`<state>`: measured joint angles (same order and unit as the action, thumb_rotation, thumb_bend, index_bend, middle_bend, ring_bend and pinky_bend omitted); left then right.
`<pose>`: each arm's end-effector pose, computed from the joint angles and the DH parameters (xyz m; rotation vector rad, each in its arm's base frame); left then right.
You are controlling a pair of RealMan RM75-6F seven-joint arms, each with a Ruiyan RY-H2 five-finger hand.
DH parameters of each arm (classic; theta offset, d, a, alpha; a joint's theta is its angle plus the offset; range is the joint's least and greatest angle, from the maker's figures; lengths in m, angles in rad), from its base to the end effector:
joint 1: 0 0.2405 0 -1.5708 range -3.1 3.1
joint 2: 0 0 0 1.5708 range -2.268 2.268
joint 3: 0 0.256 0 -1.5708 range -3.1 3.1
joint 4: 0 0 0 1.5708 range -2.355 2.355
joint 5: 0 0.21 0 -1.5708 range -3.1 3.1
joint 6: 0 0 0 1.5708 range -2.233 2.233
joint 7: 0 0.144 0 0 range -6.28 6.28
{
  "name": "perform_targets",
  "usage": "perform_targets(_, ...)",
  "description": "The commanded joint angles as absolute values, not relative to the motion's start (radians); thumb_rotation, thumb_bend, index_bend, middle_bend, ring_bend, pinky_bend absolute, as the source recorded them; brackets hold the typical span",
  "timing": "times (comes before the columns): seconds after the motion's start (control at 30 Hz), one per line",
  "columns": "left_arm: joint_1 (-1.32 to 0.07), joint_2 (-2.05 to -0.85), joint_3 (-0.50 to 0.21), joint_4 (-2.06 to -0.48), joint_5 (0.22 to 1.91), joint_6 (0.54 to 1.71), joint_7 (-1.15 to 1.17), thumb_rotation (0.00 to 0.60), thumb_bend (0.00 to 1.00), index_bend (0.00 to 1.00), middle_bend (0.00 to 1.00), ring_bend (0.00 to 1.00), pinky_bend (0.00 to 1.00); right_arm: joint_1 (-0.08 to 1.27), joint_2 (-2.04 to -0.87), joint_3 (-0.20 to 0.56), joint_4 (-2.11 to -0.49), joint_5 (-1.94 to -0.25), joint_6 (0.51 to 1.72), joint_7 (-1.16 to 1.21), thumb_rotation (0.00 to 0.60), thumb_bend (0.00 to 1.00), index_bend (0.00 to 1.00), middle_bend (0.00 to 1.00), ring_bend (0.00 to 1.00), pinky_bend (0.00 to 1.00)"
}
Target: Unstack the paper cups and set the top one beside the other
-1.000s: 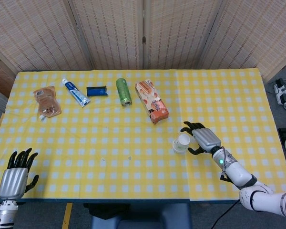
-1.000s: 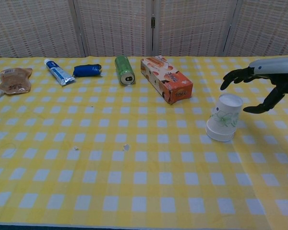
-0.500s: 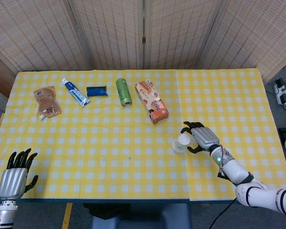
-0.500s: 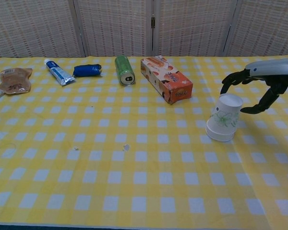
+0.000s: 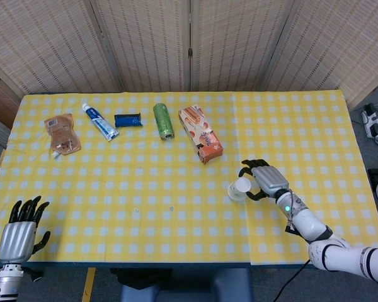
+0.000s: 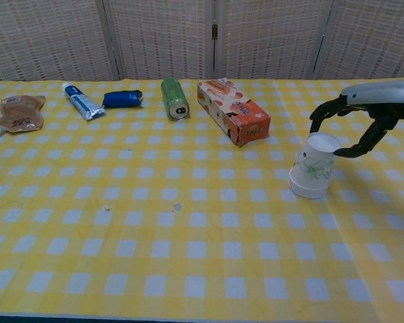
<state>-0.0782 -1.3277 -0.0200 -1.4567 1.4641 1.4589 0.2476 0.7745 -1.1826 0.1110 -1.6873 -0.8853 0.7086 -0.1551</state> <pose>-0.3286 0.1729 0.0984 -1.4512 -0.8172 -0.7002 -0.1932 -0.3402 0.0550 1.8373 -1.3142 0.6925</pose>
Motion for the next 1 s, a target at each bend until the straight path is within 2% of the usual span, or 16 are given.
perform_targets(0.03, -0.078, -1.327, -0.020, -1.457, 1.462, 1.457, 0.248, 0.600, 0.38, 0.20, 0.11, 0.10, 0.00, 0.774, -1.179, 0.111, -1.693, -0.889, 0.716, -0.154, 0.600, 0.40, 0.34, 0.12, 0.08, 0.04)
perform_targets(0.43, -0.079, -1.322, -0.019, -1.466, 1.468, 1.463, 0.254, 0.600, 0.38, 0.20, 0.10, 0.10, 0.00, 0.723, -1.111, 0.124, -1.764, -0.973, 0.779, -0.087, 0.600, 0.40, 0.35, 0.13, 0.08, 0.05)
perform_targets(0.77, -0.076, -1.313, -0.017, -1.484, 1.478, 1.474, 0.263, 0.600, 0.38, 0.20, 0.10, 0.10, 0.00, 0.634, -0.998, 0.149, -1.889, -1.161, 0.888, 0.043, 0.600, 0.40, 0.36, 0.14, 0.08, 0.05)
perform_targets(1.0, -0.079, -1.315, -0.014, -1.487, 1.485, 1.472, 0.265, 0.600, 0.38, 0.20, 0.10, 0.10, 0.00, 0.639, -1.017, 0.155, -1.888, -1.229, 0.862, 0.116, 0.600, 0.39, 0.37, 0.15, 0.10, 0.05)
